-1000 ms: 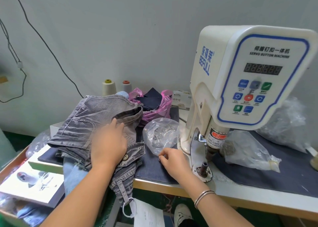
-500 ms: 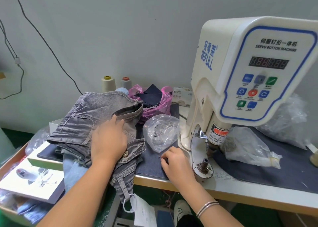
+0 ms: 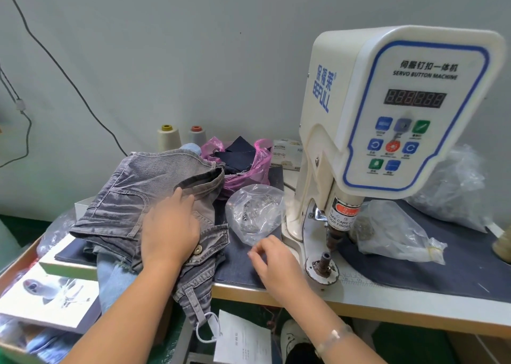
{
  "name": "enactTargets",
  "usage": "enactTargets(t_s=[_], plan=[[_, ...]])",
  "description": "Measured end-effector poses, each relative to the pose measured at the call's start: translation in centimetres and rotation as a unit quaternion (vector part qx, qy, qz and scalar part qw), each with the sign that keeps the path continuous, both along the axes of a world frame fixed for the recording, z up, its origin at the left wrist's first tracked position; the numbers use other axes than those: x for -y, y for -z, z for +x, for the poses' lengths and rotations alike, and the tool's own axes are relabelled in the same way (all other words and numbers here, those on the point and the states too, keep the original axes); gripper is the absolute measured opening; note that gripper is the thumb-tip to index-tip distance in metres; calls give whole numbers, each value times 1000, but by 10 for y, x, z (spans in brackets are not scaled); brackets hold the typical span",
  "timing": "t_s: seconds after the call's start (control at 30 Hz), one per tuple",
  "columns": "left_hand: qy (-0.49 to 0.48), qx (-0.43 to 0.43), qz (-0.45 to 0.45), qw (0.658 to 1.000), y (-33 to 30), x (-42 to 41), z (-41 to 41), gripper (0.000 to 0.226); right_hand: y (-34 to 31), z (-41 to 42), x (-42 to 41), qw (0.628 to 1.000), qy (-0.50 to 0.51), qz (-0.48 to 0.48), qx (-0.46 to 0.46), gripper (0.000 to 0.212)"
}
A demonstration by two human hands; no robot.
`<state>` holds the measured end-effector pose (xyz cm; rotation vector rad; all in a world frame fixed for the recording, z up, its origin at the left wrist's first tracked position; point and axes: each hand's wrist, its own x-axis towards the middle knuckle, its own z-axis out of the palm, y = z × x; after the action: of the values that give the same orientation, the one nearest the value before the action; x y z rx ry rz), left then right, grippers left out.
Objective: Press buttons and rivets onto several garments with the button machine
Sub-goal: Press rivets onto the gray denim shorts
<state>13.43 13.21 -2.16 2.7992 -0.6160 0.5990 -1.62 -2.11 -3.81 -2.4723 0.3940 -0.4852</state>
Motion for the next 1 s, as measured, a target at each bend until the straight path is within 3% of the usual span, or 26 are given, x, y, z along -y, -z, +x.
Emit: enactTargets(t_s=[0.1, 0.2, 0.3, 0.53, 0.67, 0.87, 1.0], plan=[[0, 4, 0, 1000, -1, 0, -1, 54, -12, -54, 7, 998, -18, 58, 11, 10], [2, 9, -1, 1000, 1, 1, 0, 52, -28, -103, 37, 998, 30, 55, 11, 5], [1, 15, -5, 1000, 3, 2, 1, 53, -41, -121, 70, 995, 80, 47, 49, 26], [6, 18, -10, 1000, 3, 2, 1, 54, -49, -100, 91, 1000, 26, 13, 0, 28], [8, 14, -15, 1000, 3, 3, 2, 55, -52, -93, 94, 998, 25, -52, -29, 4], [8, 17, -12, 1000, 4, 2, 3, 53, -60, -83, 93, 991, 22, -96, -92, 16], [5, 16, -15, 1000, 5, 2, 4, 47, -63, -77, 91, 993, 26, -61, -95, 21]])
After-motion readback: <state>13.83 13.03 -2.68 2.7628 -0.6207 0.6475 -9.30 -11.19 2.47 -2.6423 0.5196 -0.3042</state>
